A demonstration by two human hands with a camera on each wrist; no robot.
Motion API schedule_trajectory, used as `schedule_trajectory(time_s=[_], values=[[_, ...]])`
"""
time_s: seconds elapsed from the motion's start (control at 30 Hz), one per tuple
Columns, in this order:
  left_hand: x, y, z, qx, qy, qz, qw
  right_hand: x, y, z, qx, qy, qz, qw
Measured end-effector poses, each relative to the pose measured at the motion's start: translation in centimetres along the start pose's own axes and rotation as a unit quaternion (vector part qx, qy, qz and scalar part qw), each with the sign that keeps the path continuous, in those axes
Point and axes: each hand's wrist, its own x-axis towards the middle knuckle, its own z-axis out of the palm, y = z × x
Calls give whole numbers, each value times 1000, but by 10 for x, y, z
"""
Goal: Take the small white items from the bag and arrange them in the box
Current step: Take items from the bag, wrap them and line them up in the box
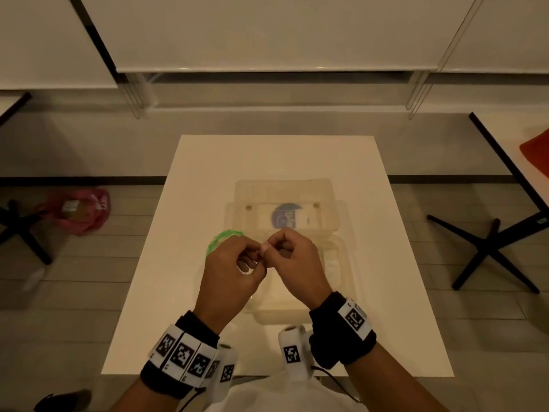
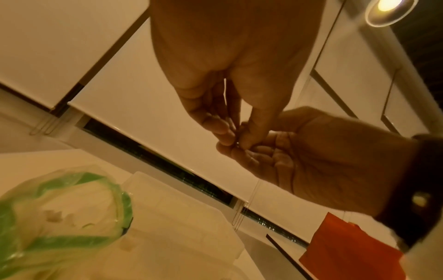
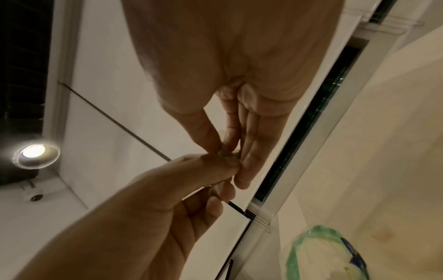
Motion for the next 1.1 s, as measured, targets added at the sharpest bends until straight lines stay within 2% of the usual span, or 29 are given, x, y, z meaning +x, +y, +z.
schedule_trajectory(time_s=[0.1, 0.2, 0.3, 0.4, 0.6, 0.9, 1.1], values=[[-1, 2, -6, -45, 1, -13, 999, 1, -2, -8, 96, -25, 21, 995], [5, 5, -11, -131, 10, -124, 984, -1, -7, -15, 151, -51, 39, 986], [12, 9, -14, -191, -41, -178, 964, -4, -8, -19, 134, -76, 42, 987], [16, 10, -13, -198, -51, -170, 964, -7, -6, -19, 115, -76, 38, 990], [16, 13, -8, -202, -26, -156, 966, -12, -2, -20, 89, -22, 4, 996], [16, 16, -7, -210, -1, -148, 966, -15, -2, -25, 157, -48, 31, 986], [13, 21, -3, -229, -13, -149, 962, -14, -4, -25, 166, -48, 1, 985]])
